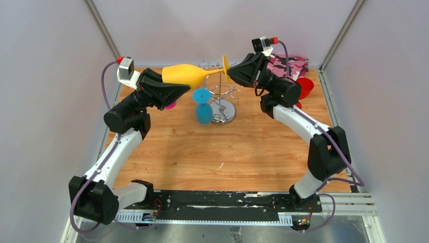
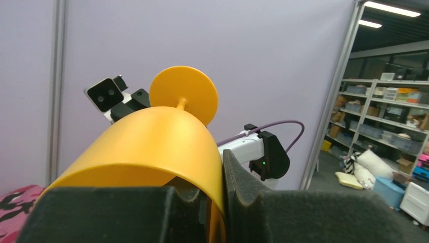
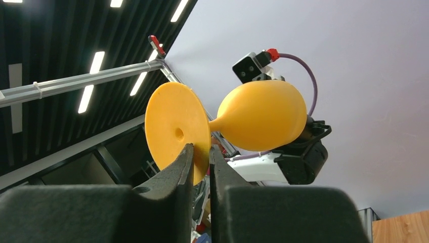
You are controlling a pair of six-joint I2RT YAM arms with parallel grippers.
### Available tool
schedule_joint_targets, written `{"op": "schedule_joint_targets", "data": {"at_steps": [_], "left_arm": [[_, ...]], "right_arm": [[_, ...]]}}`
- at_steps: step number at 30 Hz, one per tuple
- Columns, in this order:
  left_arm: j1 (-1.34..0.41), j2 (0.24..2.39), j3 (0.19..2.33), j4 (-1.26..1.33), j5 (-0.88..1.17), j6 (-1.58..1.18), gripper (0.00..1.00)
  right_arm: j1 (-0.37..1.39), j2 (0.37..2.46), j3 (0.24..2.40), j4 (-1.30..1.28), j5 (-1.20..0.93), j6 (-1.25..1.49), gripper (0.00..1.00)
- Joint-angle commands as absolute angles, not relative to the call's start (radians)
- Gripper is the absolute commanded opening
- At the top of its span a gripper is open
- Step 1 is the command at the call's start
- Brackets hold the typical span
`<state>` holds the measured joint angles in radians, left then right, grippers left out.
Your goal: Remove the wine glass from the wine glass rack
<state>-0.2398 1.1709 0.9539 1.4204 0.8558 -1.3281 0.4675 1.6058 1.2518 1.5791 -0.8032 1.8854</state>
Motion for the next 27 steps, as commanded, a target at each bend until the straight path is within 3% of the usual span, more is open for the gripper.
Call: {"op": "schedule_joint_targets", "data": {"at_steps": [1,7,11,20,27], "left_arm": [[-0.255,1.062,0.949,1.227,0.820,-1.141,0.00],[-0.255,0.932,0.987,0.834,0.734,-0.927,0.00],[-0.255,0.860,1.020,0.599,0.641,-0.816,0.00],[-0.255,0.835,1.308,-0.180,0.226,-0.467,0.00],[-0.255,0.976,1.645,-0.535,-0.228,-0.316,0.00]], "right_arm": [[0.480,1.649,1.251,1.595,-0.844,1.823,0.22],[0.480,1.654,1.261,1.595,-0.847,1.824,0.60],[0.480,1.648,1.259,1.594,-0.852,1.824,0.73],[0.451,1.612,1.202,1.595,-0.844,1.804,0.77],[0.404,1.578,1.141,1.595,-0.848,1.810,0.77]]}}
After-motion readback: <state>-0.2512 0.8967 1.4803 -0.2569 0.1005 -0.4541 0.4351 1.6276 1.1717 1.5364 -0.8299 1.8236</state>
